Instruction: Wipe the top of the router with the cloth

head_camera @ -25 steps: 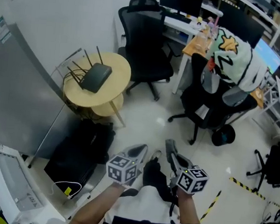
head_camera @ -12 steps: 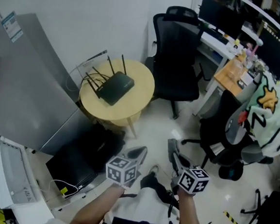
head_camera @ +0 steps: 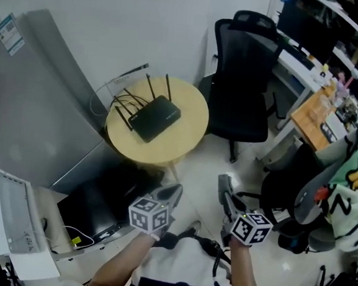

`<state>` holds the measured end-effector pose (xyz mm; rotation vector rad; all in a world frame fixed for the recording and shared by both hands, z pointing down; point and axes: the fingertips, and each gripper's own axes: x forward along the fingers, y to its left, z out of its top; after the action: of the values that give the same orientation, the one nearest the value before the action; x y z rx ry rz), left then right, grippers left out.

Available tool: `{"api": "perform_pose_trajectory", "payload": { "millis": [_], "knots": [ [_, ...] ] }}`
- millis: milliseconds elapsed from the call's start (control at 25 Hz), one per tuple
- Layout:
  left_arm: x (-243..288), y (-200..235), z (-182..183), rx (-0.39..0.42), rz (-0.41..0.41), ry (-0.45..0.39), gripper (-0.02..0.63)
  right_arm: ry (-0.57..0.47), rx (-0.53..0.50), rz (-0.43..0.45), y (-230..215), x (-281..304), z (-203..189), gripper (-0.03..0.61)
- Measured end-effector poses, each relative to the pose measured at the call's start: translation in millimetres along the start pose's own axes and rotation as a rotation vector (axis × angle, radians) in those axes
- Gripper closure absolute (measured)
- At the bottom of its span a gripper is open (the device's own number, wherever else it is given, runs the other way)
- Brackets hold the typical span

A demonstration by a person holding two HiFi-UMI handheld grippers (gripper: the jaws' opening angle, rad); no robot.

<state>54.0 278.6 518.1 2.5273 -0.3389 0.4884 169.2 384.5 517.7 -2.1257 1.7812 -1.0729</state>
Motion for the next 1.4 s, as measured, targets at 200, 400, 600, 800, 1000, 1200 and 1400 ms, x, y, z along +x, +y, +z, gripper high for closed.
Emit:
{"api": "perform_pose_trajectory", "payload": {
  "millis": [200,400,600,800,1000,1200,1400],
  "knots": [
    [-4.4,28.4,12.4,-0.057,0.078,-0.019,0.615,0.081,-0.012,0.09,18.5,41.1,-2.1,0.543],
    [-7.0,54.2,22.8,-0.088,0.146,-0.026,0.615,0.156,-0.017,0.154,35.5,76.1,-5.3,0.543],
    [-2.4,88.2,33.8,-0.12,0.183,-0.023,0.615,0.199,-0.015,0.181,45.3,115.0,0.6,0.543],
    [4.3,126.7,57.3,-0.143,0.207,-0.038,0.615,0.228,-0.044,0.206,60.2,161.0,19.3,0.543],
    [15.8,171.4,82.0,-0.164,0.227,-0.039,0.615,0.267,-0.088,0.235,82.2,214.3,36.5,0.543],
    [26.9,211.1,99.5,-0.187,0.236,-0.048,0.615,0.302,-0.13,0.258,98.4,265.9,49.9,0.543],
    [36.7,246.3,114.6,-0.206,0.246,-0.054,0.615,0.334,-0.163,0.281,115.5,310.5,60.2,0.543]
  ]
}}
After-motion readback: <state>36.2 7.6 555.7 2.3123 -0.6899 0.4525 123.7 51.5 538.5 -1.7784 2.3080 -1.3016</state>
